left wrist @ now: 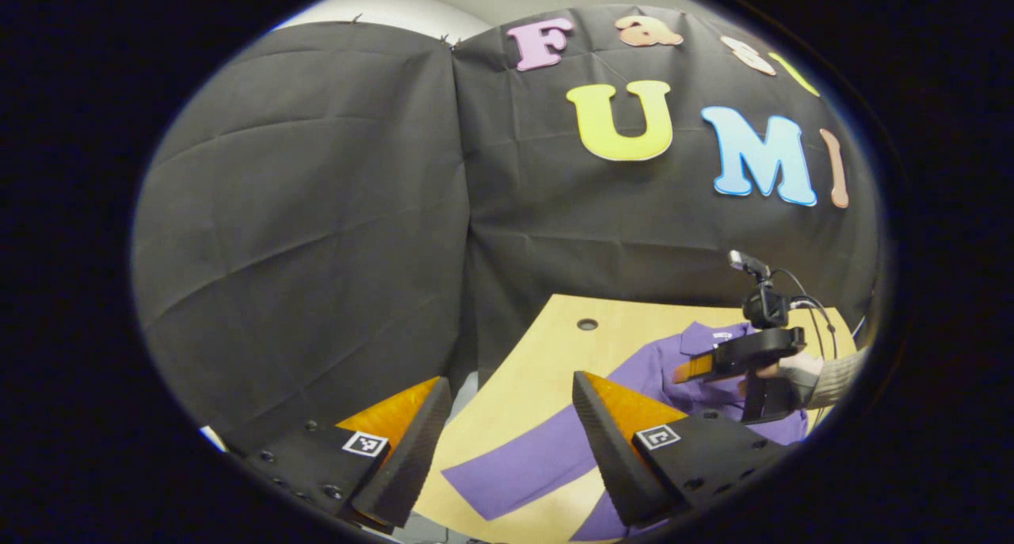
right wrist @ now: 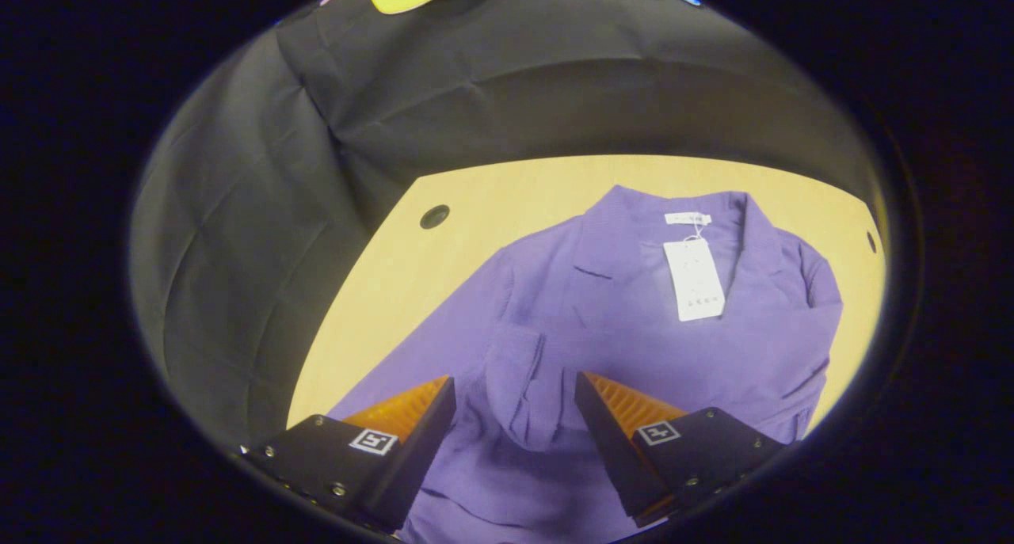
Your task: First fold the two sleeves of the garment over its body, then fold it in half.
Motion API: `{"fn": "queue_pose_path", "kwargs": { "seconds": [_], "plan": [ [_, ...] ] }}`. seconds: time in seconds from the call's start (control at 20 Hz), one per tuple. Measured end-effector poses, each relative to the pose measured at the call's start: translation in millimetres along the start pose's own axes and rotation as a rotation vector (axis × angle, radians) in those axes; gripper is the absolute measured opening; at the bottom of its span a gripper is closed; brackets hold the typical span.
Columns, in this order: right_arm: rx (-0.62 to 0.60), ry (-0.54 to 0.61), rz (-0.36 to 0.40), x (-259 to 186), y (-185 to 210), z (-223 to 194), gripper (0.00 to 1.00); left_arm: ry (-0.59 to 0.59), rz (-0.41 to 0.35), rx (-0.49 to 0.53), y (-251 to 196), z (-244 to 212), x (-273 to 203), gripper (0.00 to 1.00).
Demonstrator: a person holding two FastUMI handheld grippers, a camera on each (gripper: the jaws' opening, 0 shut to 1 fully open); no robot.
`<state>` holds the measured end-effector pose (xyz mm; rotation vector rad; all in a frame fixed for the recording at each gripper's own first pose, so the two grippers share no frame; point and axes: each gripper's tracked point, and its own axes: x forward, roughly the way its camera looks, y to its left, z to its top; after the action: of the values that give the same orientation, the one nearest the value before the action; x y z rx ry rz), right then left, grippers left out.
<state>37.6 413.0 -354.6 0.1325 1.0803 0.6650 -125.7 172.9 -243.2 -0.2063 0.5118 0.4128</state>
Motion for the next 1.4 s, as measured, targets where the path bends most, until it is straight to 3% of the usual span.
{"fn": "queue_pose_path", "kwargs": {
  "seconds": [0.7,1.4],
  "plan": [
    [0.021,-0.073,-0.074,-94.0,-68.8,-18.9,0.94,0.292,0.089,-0.175,58.5,-169.0,66.2,1.0],
    [0.059,-0.073,-0.178,-140.5,-127.8,-54.7,0.94,0.447,0.205,-0.306,86.8,-263.3,70.8,1.0]
  ]
}}
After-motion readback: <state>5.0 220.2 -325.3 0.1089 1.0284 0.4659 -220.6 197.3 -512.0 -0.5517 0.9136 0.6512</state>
